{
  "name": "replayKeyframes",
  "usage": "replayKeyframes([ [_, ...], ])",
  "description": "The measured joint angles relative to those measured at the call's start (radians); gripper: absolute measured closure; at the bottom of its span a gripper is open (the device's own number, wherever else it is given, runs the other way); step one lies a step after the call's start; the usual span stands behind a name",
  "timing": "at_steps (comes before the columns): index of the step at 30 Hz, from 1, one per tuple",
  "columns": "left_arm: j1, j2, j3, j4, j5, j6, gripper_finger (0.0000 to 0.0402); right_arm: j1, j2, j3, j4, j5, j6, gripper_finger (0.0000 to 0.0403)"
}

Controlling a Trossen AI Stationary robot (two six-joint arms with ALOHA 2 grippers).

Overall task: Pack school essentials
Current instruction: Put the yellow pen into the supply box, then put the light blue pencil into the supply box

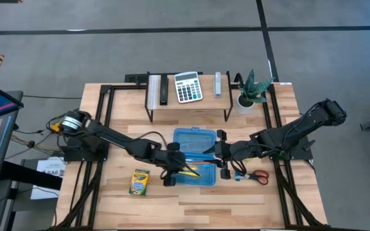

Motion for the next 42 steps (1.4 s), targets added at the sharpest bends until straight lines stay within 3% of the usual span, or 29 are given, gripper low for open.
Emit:
replayKeyframes([
  [9, 0.014, 0.122, 0.09, -0.028, -0.001, 0.031, 0.0336, 0.001, 0.0, 0.0, -0.014, 0.0, 0.007, 0.024],
  [18, 0.039, 0.118, 0.089, -0.112, -0.034, 0.007, 0.0281, -0.037, 0.0, 0.0, -0.008, 0.0, -0.06, 0.0239],
  [24, 0.033, 0.062, 0.09, -0.223, -0.079, -0.02, 0.028, -0.069, 0.0, 0.0, -0.008, -0.001, -0.079, 0.0239],
  [29, -0.004, 0.024, 0.087, -0.336, -0.173, -0.054, 0.0294, -0.094, 0.0, 0.0, -0.004, -0.001, -0.08, 0.0239],
  [35, -0.029, -0.083, -0.013, -0.325, -0.23, -0.137, 0.0314, -0.113, 0.0, 0.0, -0.003, -0.001, -0.08, 0.0239],
  [42, -0.07, -0.284, -0.269, -0.071, -0.243, -0.197, 0.0336, -0.112, 0.0, 0.0, 0.001, -0.001, -0.08, 0.0239],
])
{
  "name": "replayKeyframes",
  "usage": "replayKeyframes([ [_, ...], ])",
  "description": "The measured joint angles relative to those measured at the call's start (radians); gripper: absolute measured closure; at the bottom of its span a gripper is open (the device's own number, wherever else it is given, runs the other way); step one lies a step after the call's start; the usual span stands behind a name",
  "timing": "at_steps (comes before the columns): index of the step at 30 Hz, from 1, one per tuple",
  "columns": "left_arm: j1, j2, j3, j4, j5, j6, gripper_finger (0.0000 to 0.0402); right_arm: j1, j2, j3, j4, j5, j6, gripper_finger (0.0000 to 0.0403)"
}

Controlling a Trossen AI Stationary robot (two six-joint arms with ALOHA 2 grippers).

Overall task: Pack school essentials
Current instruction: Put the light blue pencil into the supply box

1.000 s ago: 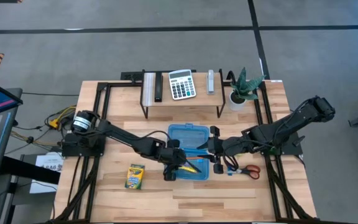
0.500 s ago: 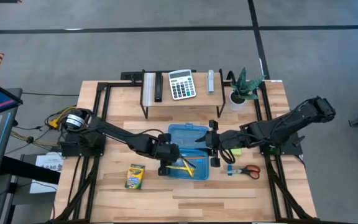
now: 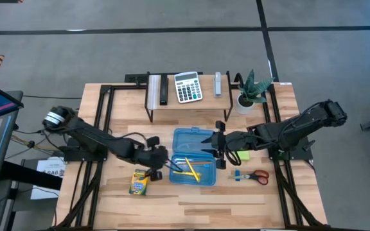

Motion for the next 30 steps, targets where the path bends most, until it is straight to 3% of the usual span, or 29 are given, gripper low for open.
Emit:
replayKeyframes([
  [5, -0.016, -0.144, -0.202, 0.357, -0.038, 0.04, 0.0345, 0.0, 0.0, 0.0, 0.004, 0.0, 0.0, 0.0239],
  [9, -0.015, -0.212, -0.3, 0.543, -0.042, 0.096, 0.0347, -0.006, 0.0, 0.0, 0.004, 0.0, 0.0, 0.0239],
  [30, -0.015, -0.239, -0.313, 0.563, -0.062, 0.018, 0.0347, -0.006, 0.0, 0.0, 0.014, -0.001, 0.017, 0.0239],
])
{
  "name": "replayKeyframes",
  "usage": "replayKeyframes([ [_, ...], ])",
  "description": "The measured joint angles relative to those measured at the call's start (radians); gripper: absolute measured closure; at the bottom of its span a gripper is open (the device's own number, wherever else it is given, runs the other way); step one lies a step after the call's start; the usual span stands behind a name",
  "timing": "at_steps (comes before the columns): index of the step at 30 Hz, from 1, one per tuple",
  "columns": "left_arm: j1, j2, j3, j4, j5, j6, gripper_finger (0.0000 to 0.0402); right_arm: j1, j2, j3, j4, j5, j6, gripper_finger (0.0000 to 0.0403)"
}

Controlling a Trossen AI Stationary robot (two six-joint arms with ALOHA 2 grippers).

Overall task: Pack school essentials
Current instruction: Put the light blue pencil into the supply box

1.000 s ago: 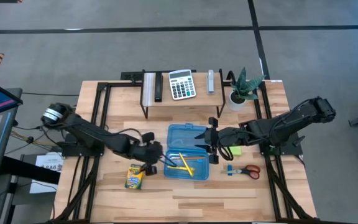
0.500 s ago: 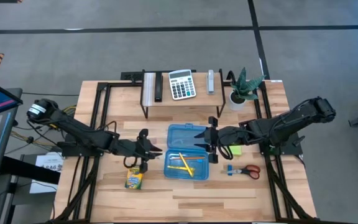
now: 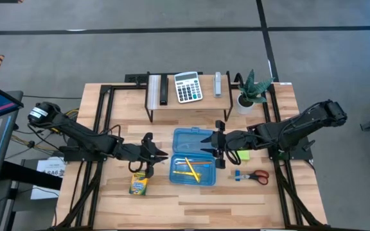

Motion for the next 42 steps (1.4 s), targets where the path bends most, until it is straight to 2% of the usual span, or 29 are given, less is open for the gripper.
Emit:
replayKeyframes([
  [7, 0.0, 0.0, 0.0, 0.012, 0.01, 0.001, 0.0347, -0.004, 0.0, 0.0, 0.0, 0.0, 0.01, 0.0239],
  [12, 0.0, 0.0, 0.0, 0.012, 0.009, 0.057, 0.0347, -0.014, 0.0, 0.0, 0.0, -0.001, 0.01, 0.0239],
  [42, 0.0, 0.0, 0.0, 0.012, -0.018, 0.062, 0.0347, -0.026, 0.0, 0.0, -0.023, -0.002, 0.073, 0.0239],
])
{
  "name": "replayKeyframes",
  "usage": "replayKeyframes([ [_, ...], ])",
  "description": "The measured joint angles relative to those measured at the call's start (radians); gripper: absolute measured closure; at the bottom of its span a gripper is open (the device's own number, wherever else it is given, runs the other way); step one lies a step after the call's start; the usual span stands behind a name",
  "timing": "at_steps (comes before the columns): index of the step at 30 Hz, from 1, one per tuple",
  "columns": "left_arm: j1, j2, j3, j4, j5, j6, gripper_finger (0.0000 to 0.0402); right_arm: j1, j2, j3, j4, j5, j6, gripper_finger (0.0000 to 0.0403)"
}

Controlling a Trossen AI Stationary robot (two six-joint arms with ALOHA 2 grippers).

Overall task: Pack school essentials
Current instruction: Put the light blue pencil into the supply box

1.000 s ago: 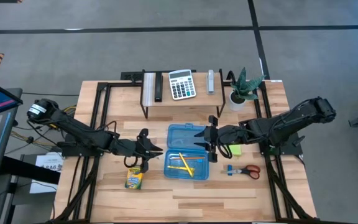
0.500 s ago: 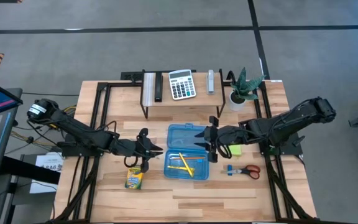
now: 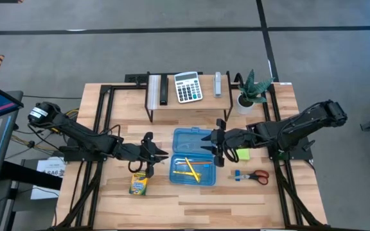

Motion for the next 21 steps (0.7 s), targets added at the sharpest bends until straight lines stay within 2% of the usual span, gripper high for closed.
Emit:
replayKeyframes([
  [17, 0.0, 0.0, 0.0, 0.0, -0.011, -0.002, 0.0346, -0.013, 0.0, 0.0, 0.001, 0.0, -0.012, 0.0239],
  [21, 0.0, 0.0, 0.0, 0.0, 0.019, -0.019, 0.0346, -0.025, 0.0, 0.0, 0.001, 0.001, -0.014, 0.0239],
])
